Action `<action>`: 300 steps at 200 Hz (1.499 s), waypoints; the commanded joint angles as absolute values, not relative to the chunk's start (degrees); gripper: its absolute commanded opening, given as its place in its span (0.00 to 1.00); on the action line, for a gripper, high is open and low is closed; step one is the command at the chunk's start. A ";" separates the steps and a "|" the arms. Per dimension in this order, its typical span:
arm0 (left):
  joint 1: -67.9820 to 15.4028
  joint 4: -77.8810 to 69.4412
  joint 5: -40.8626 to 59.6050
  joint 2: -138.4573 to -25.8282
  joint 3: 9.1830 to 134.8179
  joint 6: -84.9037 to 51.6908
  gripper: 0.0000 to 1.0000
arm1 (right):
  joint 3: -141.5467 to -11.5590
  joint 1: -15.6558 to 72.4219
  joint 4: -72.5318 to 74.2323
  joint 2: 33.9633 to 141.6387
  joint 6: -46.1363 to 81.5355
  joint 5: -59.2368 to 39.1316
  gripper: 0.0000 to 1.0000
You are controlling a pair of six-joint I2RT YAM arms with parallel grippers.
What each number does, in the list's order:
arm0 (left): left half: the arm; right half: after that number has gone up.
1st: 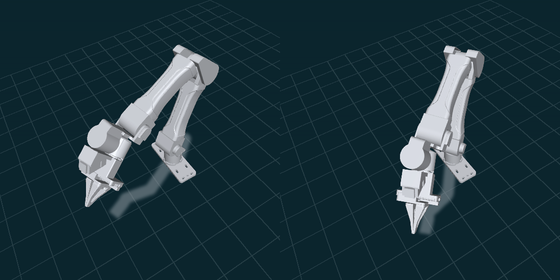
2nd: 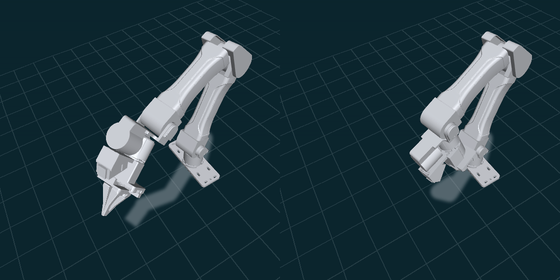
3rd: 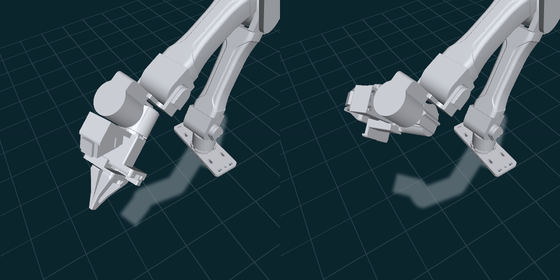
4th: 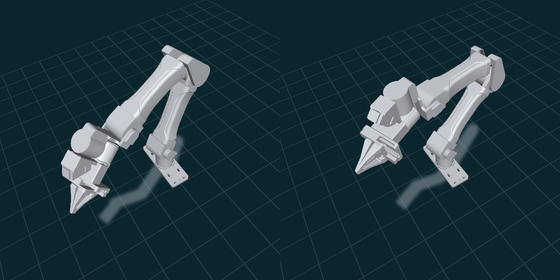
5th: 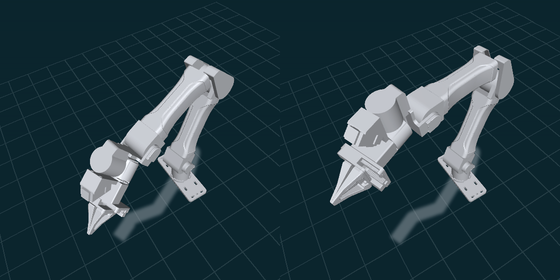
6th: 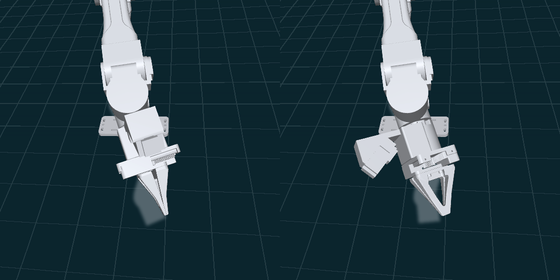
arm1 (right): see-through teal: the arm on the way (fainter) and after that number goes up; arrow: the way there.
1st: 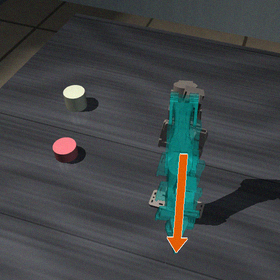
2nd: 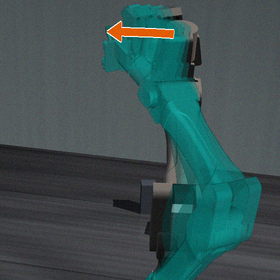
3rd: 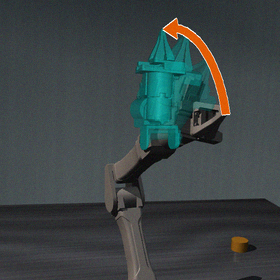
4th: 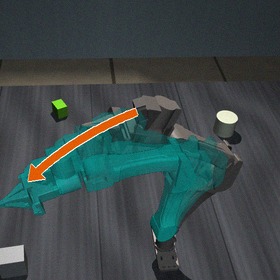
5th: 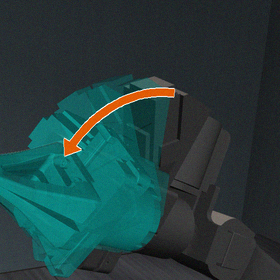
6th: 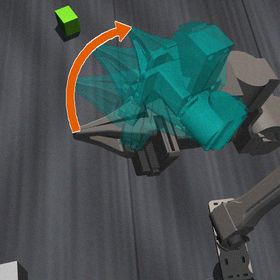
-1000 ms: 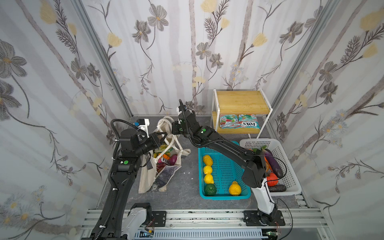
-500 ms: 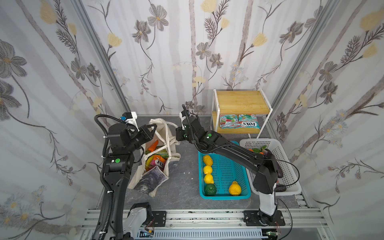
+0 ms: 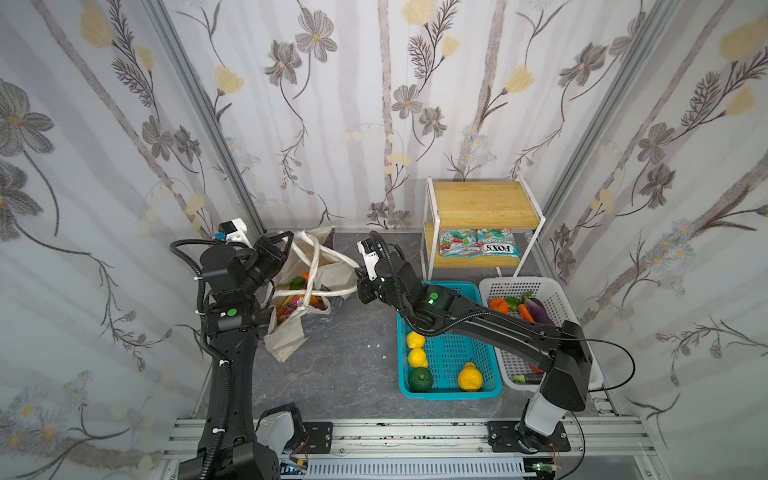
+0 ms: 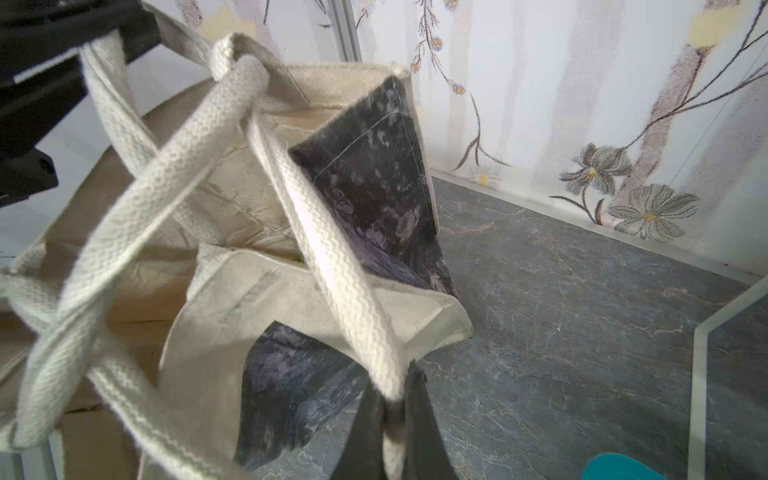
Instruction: Place the food into the grocery bag and tie it
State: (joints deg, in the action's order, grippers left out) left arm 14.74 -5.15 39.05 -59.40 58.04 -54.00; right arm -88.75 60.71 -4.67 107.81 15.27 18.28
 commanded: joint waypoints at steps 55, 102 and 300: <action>17.22 -19.20 31.79 -64.13 61.69 -61.19 0.00 | -78.12 64.80 -4.77 104.02 11.37 25.07 0.00; 17.67 -20.81 28.89 -67.75 62.91 -63.11 0.00 | -72.05 66.60 -1.51 100.03 7.26 23.74 0.00; 17.78 -18.40 30.97 -55.17 43.18 -54.57 0.00 | -95.26 60.73 -2.55 114.91 13.17 25.38 0.00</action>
